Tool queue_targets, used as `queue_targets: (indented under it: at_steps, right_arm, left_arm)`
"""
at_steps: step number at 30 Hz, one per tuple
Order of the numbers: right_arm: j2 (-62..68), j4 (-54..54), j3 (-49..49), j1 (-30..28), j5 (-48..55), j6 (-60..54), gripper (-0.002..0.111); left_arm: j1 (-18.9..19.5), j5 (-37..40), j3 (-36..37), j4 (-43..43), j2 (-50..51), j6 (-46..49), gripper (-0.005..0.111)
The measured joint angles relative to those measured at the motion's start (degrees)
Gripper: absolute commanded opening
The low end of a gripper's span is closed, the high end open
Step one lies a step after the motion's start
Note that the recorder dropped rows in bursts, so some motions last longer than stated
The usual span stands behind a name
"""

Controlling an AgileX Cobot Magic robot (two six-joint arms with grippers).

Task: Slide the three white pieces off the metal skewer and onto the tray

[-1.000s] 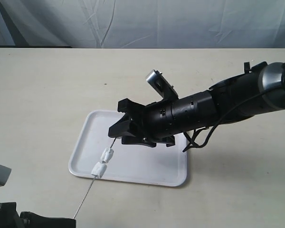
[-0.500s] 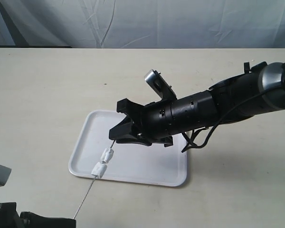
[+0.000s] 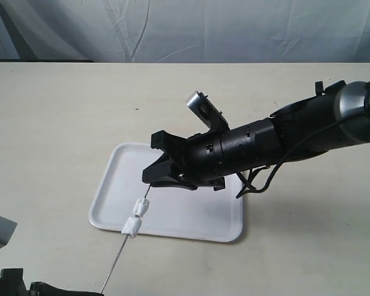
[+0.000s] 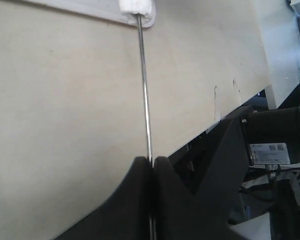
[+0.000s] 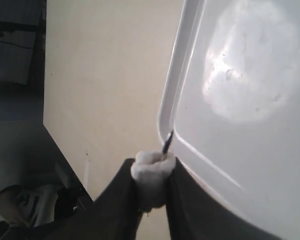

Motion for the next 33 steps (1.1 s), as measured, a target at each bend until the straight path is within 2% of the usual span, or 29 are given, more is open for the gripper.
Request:
queue_targets:
  at_steps: [5,11,13,16,18,20,23,33]
  right_arm:
    - [0.0,-0.5,-3.0,0.0,-3.3,-0.4,0.016]
    - [0.1,-0.5,-7.6,0.0,-11.5,-0.8,0.016]
    - [0.1,-5.0,-7.9,0.0,-12.5,-0.6,0.016]
    - [0.1,-16.6,-7.9,0.0,-11.6,3.4,0.018]
    - [0.1,-24.5,-7.9,0.0,-9.5,6.0,0.027]
    - [0.1,-27.8,-7.9,0.0,-7.1,7.0,0.035]
    - [0.2,-28.9,-7.9,0.0,-5.2,9.0,0.043]
    - [0.2,-19.7,-7.9,0.0,2.0,15.2,0.043]
  left_arm:
    - [0.0,-0.3,0.0,0.7,0.0,-1.9,0.0]
    - [0.0,2.2,0.0,13.2,0.0,-11.0,0.0]
    - [0.0,-0.2,0.0,15.0,0.0,-12.3,0.0]
    - [0.0,-8.6,0.0,14.5,0.0,-12.7,0.0]
    - [0.0,-11.9,0.0,13.5,0.0,-12.9,0.0]
    - [0.0,-12.1,0.0,13.4,0.0,-12.9,0.0]
    - [0.0,-12.1,0.0,13.1,0.0,-12.9,0.0]
    - [0.0,-13.9,0.0,10.5,0.0,-12.8,0.0]
